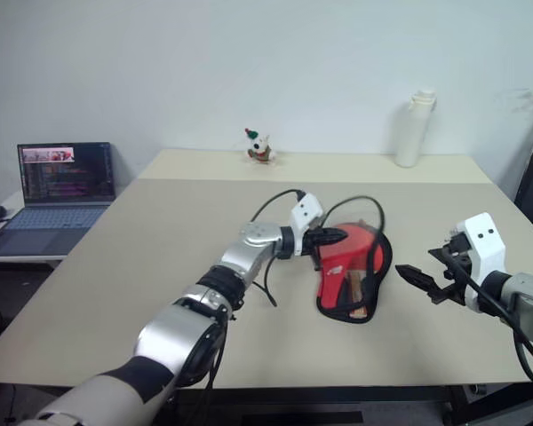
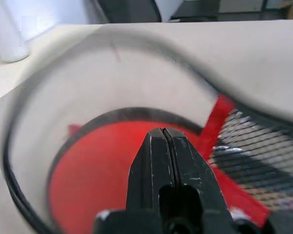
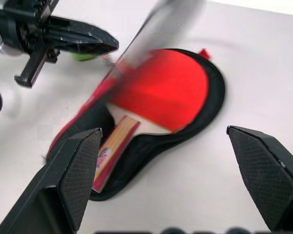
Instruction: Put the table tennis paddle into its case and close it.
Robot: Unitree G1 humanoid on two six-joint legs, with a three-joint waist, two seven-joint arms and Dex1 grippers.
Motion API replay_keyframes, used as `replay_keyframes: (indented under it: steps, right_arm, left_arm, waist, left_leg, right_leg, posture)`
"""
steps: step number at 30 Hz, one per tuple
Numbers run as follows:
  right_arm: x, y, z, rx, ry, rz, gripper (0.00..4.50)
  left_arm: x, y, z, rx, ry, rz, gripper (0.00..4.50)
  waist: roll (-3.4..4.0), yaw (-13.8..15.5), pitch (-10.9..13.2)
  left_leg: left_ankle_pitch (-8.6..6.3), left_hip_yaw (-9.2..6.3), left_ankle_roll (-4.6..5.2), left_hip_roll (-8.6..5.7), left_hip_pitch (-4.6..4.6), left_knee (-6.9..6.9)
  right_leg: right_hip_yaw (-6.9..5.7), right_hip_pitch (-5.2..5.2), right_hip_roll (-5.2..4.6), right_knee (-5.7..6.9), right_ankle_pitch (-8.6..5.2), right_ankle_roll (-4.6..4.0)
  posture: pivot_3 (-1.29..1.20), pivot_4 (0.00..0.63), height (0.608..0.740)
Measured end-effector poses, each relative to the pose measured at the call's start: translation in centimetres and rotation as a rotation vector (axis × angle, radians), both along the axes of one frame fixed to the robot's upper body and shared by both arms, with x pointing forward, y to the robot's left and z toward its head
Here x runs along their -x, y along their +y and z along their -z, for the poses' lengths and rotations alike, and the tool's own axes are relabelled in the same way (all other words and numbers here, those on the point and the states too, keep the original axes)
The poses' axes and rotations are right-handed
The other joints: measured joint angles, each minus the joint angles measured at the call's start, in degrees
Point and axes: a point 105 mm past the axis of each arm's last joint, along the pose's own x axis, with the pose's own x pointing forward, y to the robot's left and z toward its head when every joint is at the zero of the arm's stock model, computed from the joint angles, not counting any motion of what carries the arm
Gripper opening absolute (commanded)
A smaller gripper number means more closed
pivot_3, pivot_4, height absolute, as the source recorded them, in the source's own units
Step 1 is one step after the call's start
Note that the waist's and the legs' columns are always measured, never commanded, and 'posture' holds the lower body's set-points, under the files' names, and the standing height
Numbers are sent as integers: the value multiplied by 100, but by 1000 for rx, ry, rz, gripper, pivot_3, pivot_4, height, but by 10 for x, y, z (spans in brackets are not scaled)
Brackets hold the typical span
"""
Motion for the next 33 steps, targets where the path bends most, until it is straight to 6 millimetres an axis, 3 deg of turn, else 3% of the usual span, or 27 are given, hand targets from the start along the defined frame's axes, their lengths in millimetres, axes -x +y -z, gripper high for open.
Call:
replay_keyframes:
  steps: [4,9,13,20,23,33]
  right_arm:
    - [-5,-3,7,-31,5,50,4500]
    - [-25,2,31,-131,55,112,4500]
    - [-45,9,49,-126,97,136,4500]
    - [-66,30,85,-109,192,84,4500]
    - [-69,33,98,-108,230,69,4500]
    - [-85,38,105,-101,240,36,4500]
  left_arm:
    - [-3,12,-3,-3,-18,-6,19]
    - [-7,56,3,-2,-25,-46,19]
    - [0,91,15,-5,2,-80,19]
    - [26,125,21,0,36,-135,19]
    - [34,131,26,-2,66,-154,19]
    - [37,135,25,17,76,-197,19]
  waist:
    - [0,-3,0]
    - [4,-37,-2]
    - [6,-31,-3]
    - [6,-11,-3]
    - [6,17,-3]
    - [6,-33,-4]
  left_leg:
    - [0,-1,0,4,4,2]
    - [0,-1,0,14,18,-2]
    - [1,-3,-1,19,15,0]
    - [1,-3,-1,19,15,2]
    - [1,-4,-2,13,15,7]
    - [2,6,-1,17,42,10]
  right_leg:
    - [4,0,12,5,1,-1]
    - [17,2,13,12,14,-24]
    - [17,1,10,12,17,-30]
    - [16,3,-10,14,18,-31]
    - [12,5,-17,16,19,-30]
    - [21,17,-8,30,19,-30]
  posture:
    - [0,150,740]
    - [0,150,740]
    - [0,150,740]
    - [0,150,740]
    - [0,150,740]
    - [0,150,740]
